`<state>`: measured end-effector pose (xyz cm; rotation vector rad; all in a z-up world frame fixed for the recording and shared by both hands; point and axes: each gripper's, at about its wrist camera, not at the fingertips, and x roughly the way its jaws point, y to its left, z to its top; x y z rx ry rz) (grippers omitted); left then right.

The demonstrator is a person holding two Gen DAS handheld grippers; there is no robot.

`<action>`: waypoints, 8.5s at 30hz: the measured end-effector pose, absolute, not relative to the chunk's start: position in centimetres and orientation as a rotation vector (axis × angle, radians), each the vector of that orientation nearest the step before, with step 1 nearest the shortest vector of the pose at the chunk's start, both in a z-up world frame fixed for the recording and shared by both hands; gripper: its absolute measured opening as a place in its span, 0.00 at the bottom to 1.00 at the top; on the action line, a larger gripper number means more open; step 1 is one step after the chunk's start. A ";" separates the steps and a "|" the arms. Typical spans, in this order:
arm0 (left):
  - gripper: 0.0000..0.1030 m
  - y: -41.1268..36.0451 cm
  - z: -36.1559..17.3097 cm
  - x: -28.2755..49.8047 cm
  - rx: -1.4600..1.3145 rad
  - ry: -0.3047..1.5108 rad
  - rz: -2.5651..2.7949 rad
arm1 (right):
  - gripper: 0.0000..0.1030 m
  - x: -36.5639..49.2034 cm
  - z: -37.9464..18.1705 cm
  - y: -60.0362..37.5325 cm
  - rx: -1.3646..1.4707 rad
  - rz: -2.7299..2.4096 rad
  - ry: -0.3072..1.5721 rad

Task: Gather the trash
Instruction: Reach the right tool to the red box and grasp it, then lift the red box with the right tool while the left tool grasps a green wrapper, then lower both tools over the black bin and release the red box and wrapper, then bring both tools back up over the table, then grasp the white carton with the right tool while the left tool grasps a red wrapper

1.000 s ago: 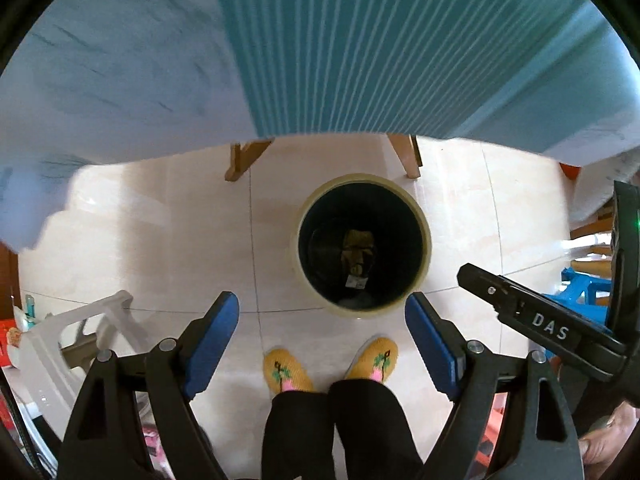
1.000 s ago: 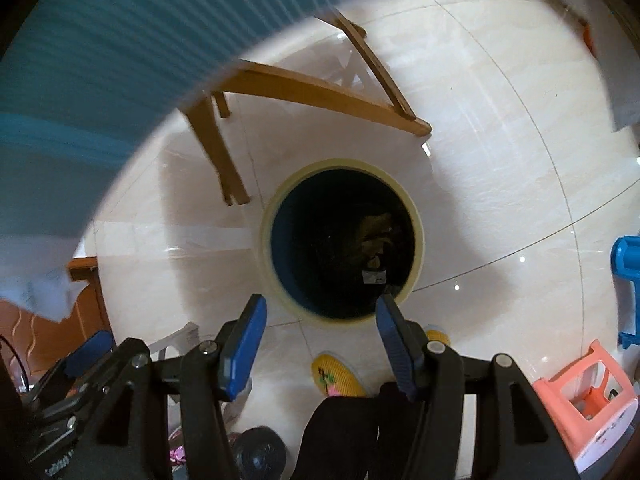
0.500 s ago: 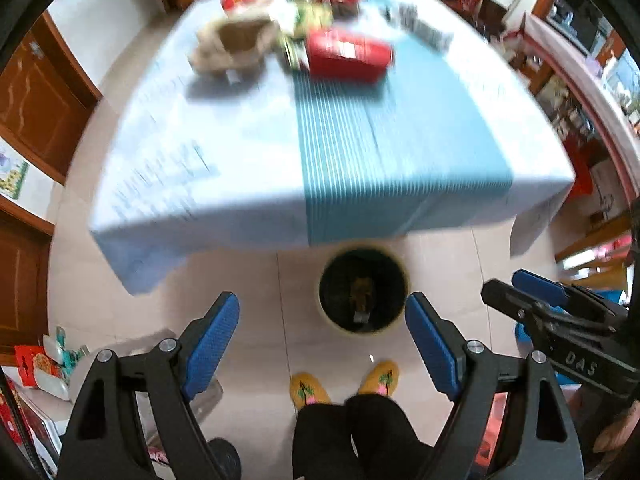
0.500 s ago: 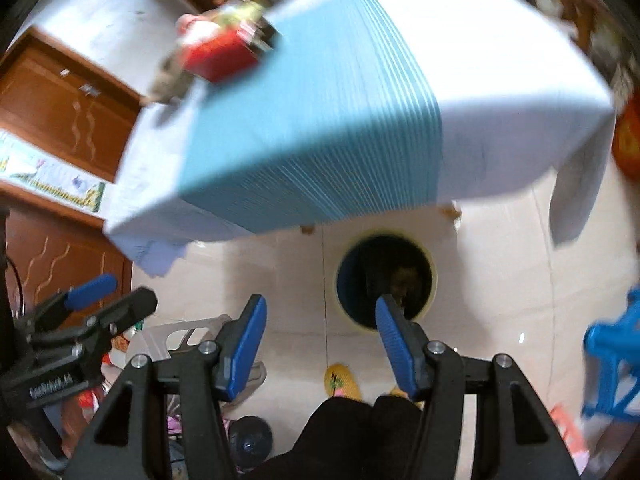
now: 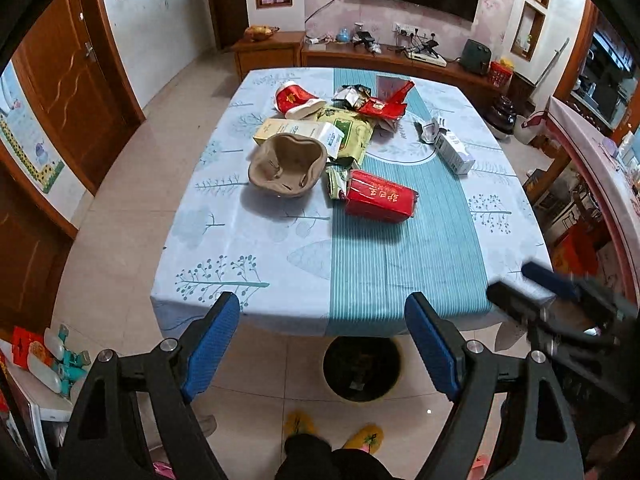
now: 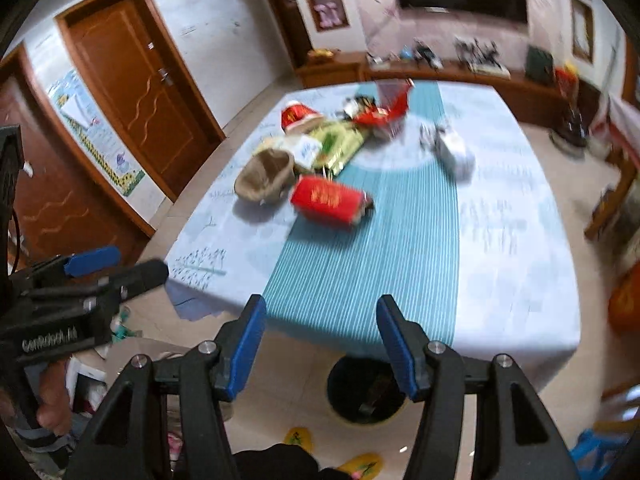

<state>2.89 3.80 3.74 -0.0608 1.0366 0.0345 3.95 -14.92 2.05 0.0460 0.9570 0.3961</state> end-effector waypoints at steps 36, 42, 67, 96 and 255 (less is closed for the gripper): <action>0.65 6.1 -8.1 19.6 -0.203 1.298 -0.131 | 0.50 20.1 -7.4 -4.9 -0.503 0.594 1.035; 0.65 5.1 -8.0 21.2 -0.220 1.304 -0.157 | 0.46 20.8 -5.8 -8.7 -0.279 0.539 1.094; 0.65 1.6 -12.4 29.2 -0.229 1.392 -0.050 | 0.44 21.7 -6.3 -16.4 0.298 0.306 1.123; 0.03 2.6 -2.7 21.0 -0.300 1.178 -0.253 | 0.42 17.5 -3.4 -16.7 0.390 0.348 1.069; 0.86 -10.9 -7.5 46.0 0.136 1.360 0.041 | 0.21 45.8 -11.3 -25.7 0.446 0.419 1.407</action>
